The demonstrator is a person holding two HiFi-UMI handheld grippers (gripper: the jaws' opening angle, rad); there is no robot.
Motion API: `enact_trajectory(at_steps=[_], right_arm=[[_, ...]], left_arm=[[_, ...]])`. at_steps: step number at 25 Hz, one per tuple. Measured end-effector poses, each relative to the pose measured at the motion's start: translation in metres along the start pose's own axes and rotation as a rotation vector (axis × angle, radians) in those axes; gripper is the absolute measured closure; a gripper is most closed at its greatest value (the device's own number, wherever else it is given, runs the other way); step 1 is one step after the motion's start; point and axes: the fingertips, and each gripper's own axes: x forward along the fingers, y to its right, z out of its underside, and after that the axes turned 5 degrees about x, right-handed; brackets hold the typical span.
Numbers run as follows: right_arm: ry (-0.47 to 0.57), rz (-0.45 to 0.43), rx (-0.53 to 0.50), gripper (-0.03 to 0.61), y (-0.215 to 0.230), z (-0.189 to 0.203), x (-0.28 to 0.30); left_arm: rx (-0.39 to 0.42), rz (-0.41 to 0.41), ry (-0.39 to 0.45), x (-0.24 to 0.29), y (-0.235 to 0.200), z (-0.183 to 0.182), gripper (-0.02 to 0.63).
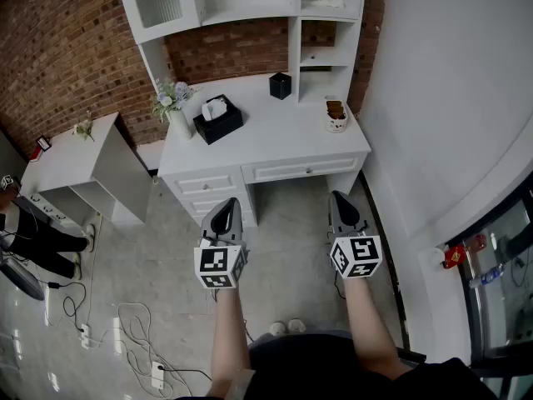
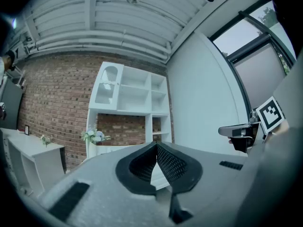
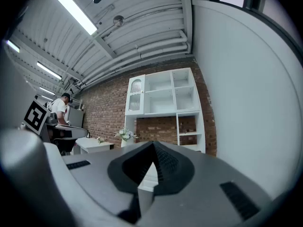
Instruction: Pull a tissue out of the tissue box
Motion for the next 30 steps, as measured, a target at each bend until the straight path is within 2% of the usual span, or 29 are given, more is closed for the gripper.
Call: enact_trajectory(at_steps=[14, 24, 27, 30], right_arm=[[0.002, 0.001, 0.03, 0.581, 0.0, 0.002, -0.004], [-0.016, -0.021, 0.054, 0.581, -0.012, 0.015, -0.009], [-0.017, -0.038, 0.066, 0.536, -0.017, 0.015, -0.01], [-0.009, -0.052, 0.097, 0.458, -0.02, 0.015, -0.009]], left_arm=[[-0.008, 0.001, -0.016, -0.003, 0.003, 0.005, 0.606], [-0.026, 0.007, -0.047, -0.011, 0.002, 0.023, 0.606], [-0.034, 0.015, -0.055, -0.013, 0.0, 0.027, 0.606], [-0.039, 0.019, -0.06, -0.014, -0.004, 0.031, 0.606]])
